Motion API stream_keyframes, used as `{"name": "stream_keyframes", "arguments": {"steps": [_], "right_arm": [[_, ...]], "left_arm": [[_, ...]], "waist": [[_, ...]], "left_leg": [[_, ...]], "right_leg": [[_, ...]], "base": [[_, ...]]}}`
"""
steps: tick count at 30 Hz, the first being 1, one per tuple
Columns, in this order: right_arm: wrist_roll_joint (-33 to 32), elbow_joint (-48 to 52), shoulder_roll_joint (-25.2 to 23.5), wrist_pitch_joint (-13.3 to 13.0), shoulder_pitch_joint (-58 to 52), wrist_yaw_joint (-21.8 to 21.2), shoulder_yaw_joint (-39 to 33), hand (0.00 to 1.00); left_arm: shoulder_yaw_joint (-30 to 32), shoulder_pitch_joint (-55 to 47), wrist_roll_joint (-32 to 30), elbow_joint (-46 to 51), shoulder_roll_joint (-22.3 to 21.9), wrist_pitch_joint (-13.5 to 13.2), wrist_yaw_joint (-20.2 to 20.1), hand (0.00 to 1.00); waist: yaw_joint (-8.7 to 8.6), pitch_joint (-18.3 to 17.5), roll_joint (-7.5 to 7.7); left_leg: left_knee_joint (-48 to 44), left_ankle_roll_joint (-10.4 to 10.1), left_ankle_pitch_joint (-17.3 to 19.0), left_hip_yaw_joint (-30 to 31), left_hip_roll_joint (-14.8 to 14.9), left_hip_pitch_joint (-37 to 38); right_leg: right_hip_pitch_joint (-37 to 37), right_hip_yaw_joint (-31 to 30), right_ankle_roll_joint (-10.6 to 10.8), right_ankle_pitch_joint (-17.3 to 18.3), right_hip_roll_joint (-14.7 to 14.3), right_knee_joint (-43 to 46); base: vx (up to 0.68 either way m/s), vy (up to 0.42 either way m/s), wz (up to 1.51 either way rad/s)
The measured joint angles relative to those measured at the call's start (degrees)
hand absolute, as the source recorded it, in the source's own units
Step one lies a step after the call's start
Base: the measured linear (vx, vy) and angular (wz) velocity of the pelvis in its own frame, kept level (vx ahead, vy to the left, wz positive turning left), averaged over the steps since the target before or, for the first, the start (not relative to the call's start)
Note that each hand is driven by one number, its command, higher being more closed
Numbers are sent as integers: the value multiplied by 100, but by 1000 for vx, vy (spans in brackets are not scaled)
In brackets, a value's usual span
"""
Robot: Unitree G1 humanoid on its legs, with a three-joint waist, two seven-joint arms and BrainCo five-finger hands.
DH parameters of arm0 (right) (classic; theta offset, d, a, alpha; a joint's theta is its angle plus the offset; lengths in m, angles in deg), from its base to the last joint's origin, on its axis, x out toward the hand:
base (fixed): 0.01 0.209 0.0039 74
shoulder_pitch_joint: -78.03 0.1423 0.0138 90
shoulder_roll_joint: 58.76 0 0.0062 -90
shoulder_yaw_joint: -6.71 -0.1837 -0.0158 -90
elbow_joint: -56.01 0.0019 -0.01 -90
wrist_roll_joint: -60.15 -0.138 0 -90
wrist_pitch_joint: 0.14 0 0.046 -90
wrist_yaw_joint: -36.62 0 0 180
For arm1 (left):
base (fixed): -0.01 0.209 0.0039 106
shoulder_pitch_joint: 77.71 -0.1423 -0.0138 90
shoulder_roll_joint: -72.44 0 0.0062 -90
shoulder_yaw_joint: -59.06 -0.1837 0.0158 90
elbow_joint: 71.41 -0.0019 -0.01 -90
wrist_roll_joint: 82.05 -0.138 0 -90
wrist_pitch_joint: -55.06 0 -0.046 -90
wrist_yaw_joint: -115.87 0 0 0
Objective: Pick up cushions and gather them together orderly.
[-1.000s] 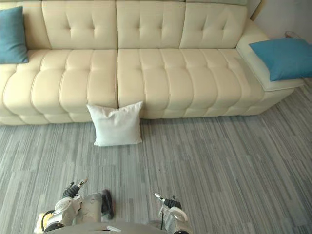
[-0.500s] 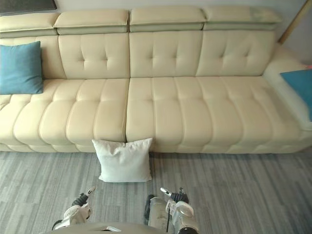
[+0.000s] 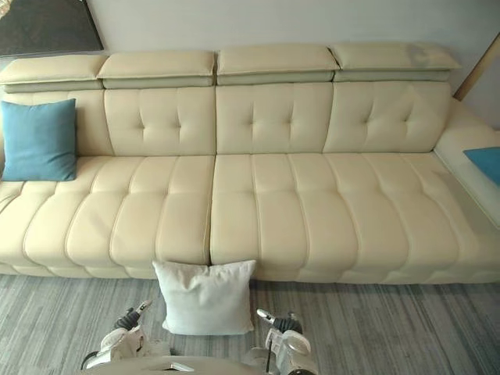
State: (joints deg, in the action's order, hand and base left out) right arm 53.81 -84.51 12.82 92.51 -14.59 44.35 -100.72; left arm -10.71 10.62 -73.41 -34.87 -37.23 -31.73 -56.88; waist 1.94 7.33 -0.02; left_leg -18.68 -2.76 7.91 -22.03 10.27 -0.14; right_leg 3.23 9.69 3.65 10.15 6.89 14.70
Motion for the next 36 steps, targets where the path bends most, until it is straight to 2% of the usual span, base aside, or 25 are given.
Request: {"name": "stream_keyframes", "arguments": {"steps": [2,4,6,10,18,20,21,25,27,31,33,36], "right_arm": [[0,-2,-52,5,-10,-1,24,0],[0,-6,-55,4,-20,-6,36,0],[0,-7,-62,1,-21,-7,36,0],[-5,-1,-17,-2,-38,-7,32,0],[0,36,109,-1,18,-1,252,0],[7,186,157,10,102,33,559,0],[12,455,215,7,187,53,785,0],[225,1082,428,-45,983,146,1291,0],[224,1208,492,-77,1271,172,1370,0],[224,1427,573,-111,1838,307,1518,0],[223,1480,595,-113,2108,359,1510,0],[156,1601,758,-150,2676,533,1452,0]], "left_arm": [[-3,-11,0,-8,42,4,1,0],[-8,-35,-4,-14,34,5,-2,0],[-17,-98,-91,-12,31,11,-9,0],[-63,-172,-159,-12,30,11,-13,0],[-267,-326,-208,5,123,10,-10,0],[-303,-205,-184,35,188,12,18,0],[-379,-100,-95,105,253,12,73,0],[-472,409,551,360,346,-21,365,0],[-471,612,766,504,351,-65,469,0],[-472,1074,944,997,522,-207,541,0],[-453,1333,1010,1106,631,-259,609,0],[-331,1929,1390,1243,810,-369,758,0]], "waist": [[9,-5,56],[-10,-11,41],[-26,-27,52],[-42,-42,25],[22,-14,5],[27,142,6],[4,305,-41],[-10,988,26],[-17,1156,24],[-26,1406,22],[-22,1580,16],[-24,1808,-2]], "left_leg": [[26,39,21,-9,-91,107],[271,46,16,-25,-192,296],[719,35,-182,-72,-333,525],[1153,16,-445,-78,-394,632],[1567,-16,-675,-187,-441,603],[1330,39,-630,-236,-418,263],[1004,93,-519,-251,-363,-73],[-237,236,-35,-489,-63,-1340],[-620,253,166,-526,52,-1731],[-1230,448,292,-608,213,-2557],[-1418,472,308,-583,260,-2859],[-1771,456,350,-463,364,-3781]], "right_leg": [[134,1,29,-47,70,-118],[244,2,79,-76,124,-193],[274,-19,127,-106,189,-252],[252,-47,140,-216,144,-405],[32,-215,126,-388,44,-563],[-332,-302,121,-426,60,-392],[-642,-345,121,-425,66,-206],[-1962,-767,143,-439,26,560],[-2339,-881,155,-446,5,775],[-3211,-1056,171,-456,4,1238],[-3507,-1076,180,-463,1,1404],[-4380,-1070,165,-473,-27,1733]], "base": [[52,136,-1],[-9,67,-2],[-48,35,-7],[-57,-26,-3],[-22,-7,-8],[-70,21,-16],[-155,4,-25],[-198,66,-36],[-183,105,-30],[-127,73,-15],[-124,18,2],[-134,-9,8]]}}
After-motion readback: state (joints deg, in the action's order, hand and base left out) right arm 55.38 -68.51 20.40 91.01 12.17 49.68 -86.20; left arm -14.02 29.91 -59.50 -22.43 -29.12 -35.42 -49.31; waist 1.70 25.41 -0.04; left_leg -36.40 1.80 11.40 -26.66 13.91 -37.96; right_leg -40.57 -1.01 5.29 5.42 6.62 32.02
